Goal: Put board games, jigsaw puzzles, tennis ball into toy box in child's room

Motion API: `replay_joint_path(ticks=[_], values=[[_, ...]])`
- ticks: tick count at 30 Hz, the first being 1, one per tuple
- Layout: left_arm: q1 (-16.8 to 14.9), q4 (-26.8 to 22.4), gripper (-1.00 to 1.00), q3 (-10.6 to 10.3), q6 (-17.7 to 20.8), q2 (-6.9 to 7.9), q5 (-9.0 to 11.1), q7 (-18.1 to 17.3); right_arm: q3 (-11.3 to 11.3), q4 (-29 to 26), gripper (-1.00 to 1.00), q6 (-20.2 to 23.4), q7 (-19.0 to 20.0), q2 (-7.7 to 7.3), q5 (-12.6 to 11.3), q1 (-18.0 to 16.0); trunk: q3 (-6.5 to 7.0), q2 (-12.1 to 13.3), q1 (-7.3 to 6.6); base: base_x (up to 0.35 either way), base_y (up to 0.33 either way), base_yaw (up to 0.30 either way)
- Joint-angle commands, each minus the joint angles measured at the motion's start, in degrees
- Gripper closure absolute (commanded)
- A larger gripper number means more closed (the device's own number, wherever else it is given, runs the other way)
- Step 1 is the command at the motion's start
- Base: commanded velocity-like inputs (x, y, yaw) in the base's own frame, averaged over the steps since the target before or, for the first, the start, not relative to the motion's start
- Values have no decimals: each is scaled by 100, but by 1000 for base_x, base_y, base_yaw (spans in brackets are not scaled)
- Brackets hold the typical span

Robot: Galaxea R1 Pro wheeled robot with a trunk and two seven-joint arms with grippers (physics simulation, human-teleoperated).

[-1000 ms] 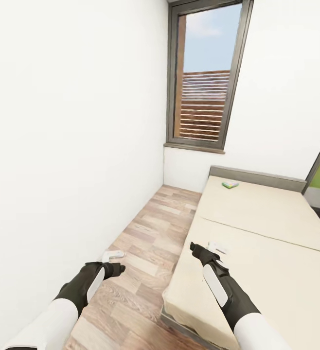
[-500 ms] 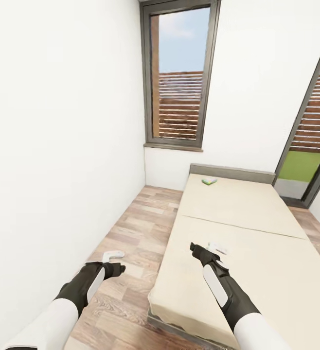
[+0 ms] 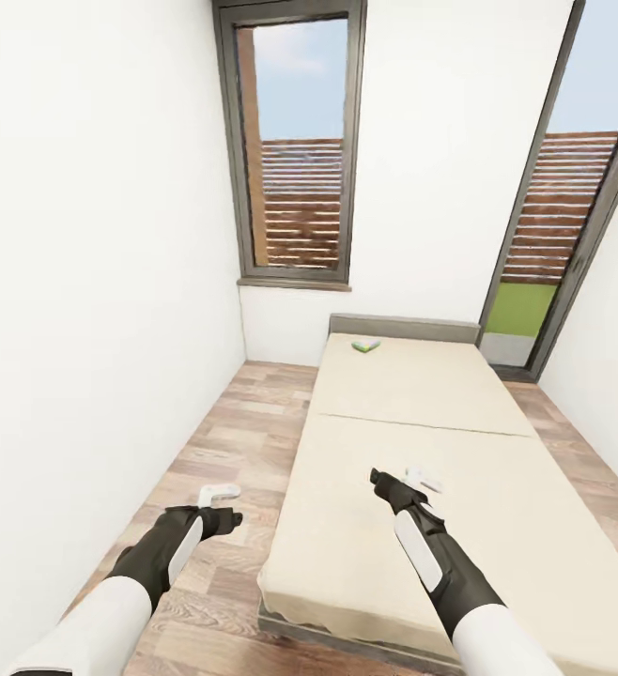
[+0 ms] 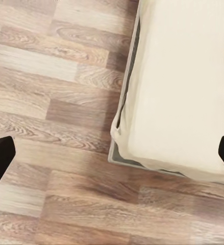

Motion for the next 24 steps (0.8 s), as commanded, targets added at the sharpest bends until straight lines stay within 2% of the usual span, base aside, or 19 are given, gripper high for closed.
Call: replay_joint_path(ticks=[1, 24], values=[[-2, -12, -100, -8, 34, 3, 54, 10, 14, -9, -100, 18, -43, -2, -34, -6, -13, -13, 4, 0, 0, -281], [-2, -12, -100, -7, 34, 3, 54, 11, 11, -8, -100, 15, -43, -2, -28, -6, -14, -13, 4, 0, 0, -281]])
